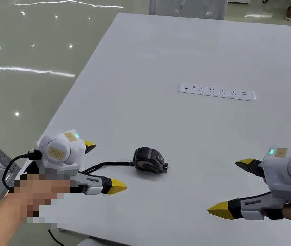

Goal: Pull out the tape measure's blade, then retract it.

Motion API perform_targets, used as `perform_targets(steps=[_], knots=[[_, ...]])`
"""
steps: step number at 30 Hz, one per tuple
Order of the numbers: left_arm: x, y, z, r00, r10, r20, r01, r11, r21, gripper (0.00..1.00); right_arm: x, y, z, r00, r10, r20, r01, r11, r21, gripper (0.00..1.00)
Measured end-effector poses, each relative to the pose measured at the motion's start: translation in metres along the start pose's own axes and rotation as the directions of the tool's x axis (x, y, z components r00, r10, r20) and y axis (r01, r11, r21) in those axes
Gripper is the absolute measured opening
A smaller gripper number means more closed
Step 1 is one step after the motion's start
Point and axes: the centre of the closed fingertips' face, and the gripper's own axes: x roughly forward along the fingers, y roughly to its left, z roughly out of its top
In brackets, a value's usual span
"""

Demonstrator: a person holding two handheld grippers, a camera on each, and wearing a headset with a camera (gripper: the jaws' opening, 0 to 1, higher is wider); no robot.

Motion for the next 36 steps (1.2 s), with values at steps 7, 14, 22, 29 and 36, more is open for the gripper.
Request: perform_targets(steps=[7, 14, 22, 29, 36], knots=[[0.012, -0.003, 0.005, 0.9998, -0.020, 0.002, 0.020, 0.999, 0.032, 0.85, 0.017, 0.003, 0.001, 0.9995, 0.030, -0.015, -0.030, 0.999, -0.027, 0.87], [0.025, -0.006, 0.009, 0.9991, -0.041, -0.003, 0.042, 0.997, 0.062, 0.83, 0.035, 0.001, 0.002, 0.9983, 0.055, -0.017, -0.056, 0.998, -0.035, 0.84], [0.040, -0.011, 0.010, 0.9977, -0.046, -0.051, 0.055, 0.982, 0.183, 0.80, 0.052, 0.001, 0.008, 0.9968, 0.075, -0.029, -0.077, 0.994, -0.083, 0.79], [0.055, -0.012, 0.008, 0.9937, -0.057, -0.096, 0.081, 0.959, 0.272, 0.78, 0.066, -0.003, 0.009, 0.9965, 0.074, -0.038, -0.078, 0.989, -0.123, 0.74], [0.069, -0.009, 0.008, 0.9911, -0.061, -0.119, 0.099, 0.931, 0.350, 0.73, 0.078, -0.003, 0.014, 0.9969, 0.069, -0.039, -0.075, 0.984, -0.163, 0.66]])
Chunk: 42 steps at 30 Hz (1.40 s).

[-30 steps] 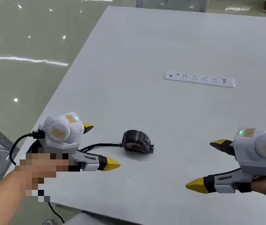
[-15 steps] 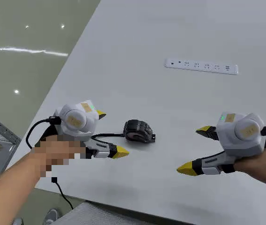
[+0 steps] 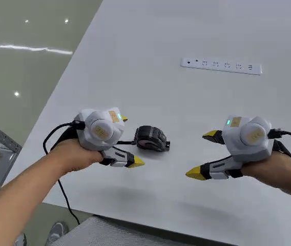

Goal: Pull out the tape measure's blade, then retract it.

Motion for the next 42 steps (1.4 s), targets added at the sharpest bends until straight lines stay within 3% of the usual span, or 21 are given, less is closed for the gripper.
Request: perform_targets(steps=[14, 26, 42], knots=[[0.027, 0.004, 0.004, 0.9985, -0.041, -0.035, 0.044, 0.993, 0.105, 0.66, 0.028, -0.014, 0.002, 1.0000, -0.005, -0.006, 0.004, 0.998, -0.071, 0.55], [0.045, 0.004, 0.003, 0.9958, -0.065, -0.064, 0.074, 0.986, 0.152, 0.60, 0.058, -0.019, -0.004, 0.9991, 0.027, -0.032, -0.030, 0.993, -0.113, 0.47], [0.059, 0.010, 0.001, 0.9938, -0.083, -0.074, 0.096, 0.975, 0.200, 0.51, 0.088, -0.032, -0.013, 0.9972, 0.039, -0.064, -0.048, 0.988, -0.146, 0.36]])
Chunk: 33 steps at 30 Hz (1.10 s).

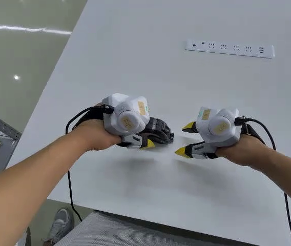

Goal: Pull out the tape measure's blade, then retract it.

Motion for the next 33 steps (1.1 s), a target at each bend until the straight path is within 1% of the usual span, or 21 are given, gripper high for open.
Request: perform_targets(steps=[4, 6, 14, 17, 20, 26, 33], knots=[[0.003, 0.000, 0.000, 1.0000, -0.008, -0.002, 0.008, 1.000, 0.017, 0.49, 0.005, -0.003, -0.001, 1.0000, -0.002, -0.003, 0.002, 1.000, -0.008, 0.33], [0.005, 0.000, 0.001, 0.9999, -0.011, -0.002, 0.011, 1.000, 0.019, 0.48, 0.007, -0.005, 0.000, 0.9999, -0.009, -0.004, 0.009, 1.000, -0.018, 0.31], [0.011, 0.000, -0.001, 0.9995, -0.029, -0.011, 0.029, 0.999, 0.045, 0.46, 0.017, -0.007, 0.000, 1.0000, -0.008, 0.001, 0.008, 0.999, -0.032, 0.26], [0.014, 0.000, -0.002, 0.9992, -0.034, -0.018, 0.035, 0.998, 0.056, 0.45, 0.018, -0.007, 0.000, 1.0000, -0.004, 0.004, 0.005, 0.999, -0.034, 0.24], [0.016, 0.000, -0.001, 0.9991, -0.040, -0.016, 0.041, 0.998, 0.057, 0.44, 0.020, -0.008, 0.000, 1.0000, 0.002, 0.005, -0.002, 0.999, -0.039, 0.23], [0.021, -0.001, -0.001, 0.9985, -0.050, -0.022, 0.052, 0.995, 0.080, 0.41, 0.023, -0.009, 0.002, 0.9999, 0.008, 0.009, -0.007, 0.999, -0.051, 0.20], [0.021, -0.002, -0.001, 0.9981, -0.055, -0.026, 0.057, 0.994, 0.093, 0.37, 0.026, -0.008, 0.001, 0.9998, 0.020, 0.008, -0.020, 0.998, -0.060, 0.18]])
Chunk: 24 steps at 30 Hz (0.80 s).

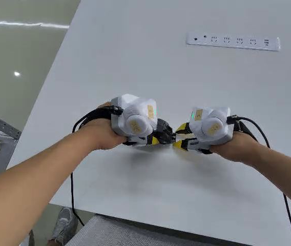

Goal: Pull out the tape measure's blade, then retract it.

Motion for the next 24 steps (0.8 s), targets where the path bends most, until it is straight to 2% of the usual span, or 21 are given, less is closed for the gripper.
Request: perform_targets(steps=[11, 19, 24], knots=[[-0.0004, 0.0011, -0.0002, 0.9999, -0.008, -0.008, 0.008, 1.000, 0.025, 0.34, 0.0059, -0.0023, 0.0029, 0.9999, 0.014, 0.001, -0.014, 1.000, -0.021, 0.14], [0.0006, 0.0011, -0.0009, 0.9996, -0.025, -0.014, 0.025, 0.999, 0.033, 0.33, 0.0058, -0.0019, 0.0031, 0.9993, 0.036, -0.007, -0.036, 0.997, -0.064, 0.13], [0.0012, 0.0005, -0.0012, 0.9989, -0.029, -0.037, 0.031, 0.999, 0.041, 0.32, 0.0052, -0.0013, 0.0028, 0.9990, 0.044, -0.007, -0.044, 0.996, -0.076, 0.12]])
